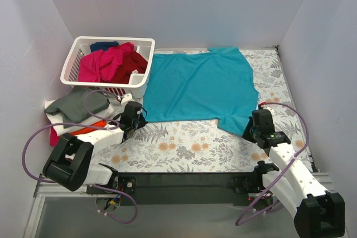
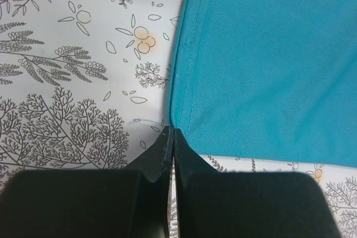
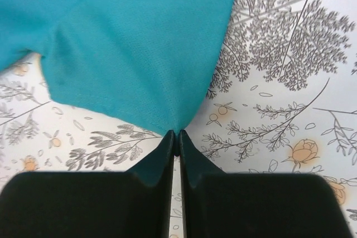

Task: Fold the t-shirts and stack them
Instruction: Flatten the tshirt out, then fold the tshirt

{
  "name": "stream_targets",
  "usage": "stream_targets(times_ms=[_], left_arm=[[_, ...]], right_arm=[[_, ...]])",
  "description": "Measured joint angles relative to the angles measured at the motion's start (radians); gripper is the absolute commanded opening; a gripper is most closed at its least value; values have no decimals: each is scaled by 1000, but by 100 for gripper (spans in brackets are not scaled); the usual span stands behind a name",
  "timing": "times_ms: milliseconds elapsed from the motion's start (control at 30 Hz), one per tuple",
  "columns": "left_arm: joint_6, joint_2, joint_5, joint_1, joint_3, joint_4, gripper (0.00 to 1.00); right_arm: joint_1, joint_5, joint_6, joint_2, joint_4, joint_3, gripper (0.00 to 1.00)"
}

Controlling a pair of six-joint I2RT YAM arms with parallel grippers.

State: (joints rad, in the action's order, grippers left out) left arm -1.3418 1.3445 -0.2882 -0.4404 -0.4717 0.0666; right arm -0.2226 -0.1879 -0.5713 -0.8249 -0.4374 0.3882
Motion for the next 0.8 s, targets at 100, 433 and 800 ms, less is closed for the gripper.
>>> stream_targets(times_ms=[100,433,800], left_arm=[[-1,-31,9,0,0,-26,0],[-8,-241,55,0,5,-112,0],[-26,-342,114,0,56,-212,0]], right_arm=[[0,1,27,58,-39,52,1],[0,30,39,179,-203,180,1],[0,37,37,283,-418,338,1]])
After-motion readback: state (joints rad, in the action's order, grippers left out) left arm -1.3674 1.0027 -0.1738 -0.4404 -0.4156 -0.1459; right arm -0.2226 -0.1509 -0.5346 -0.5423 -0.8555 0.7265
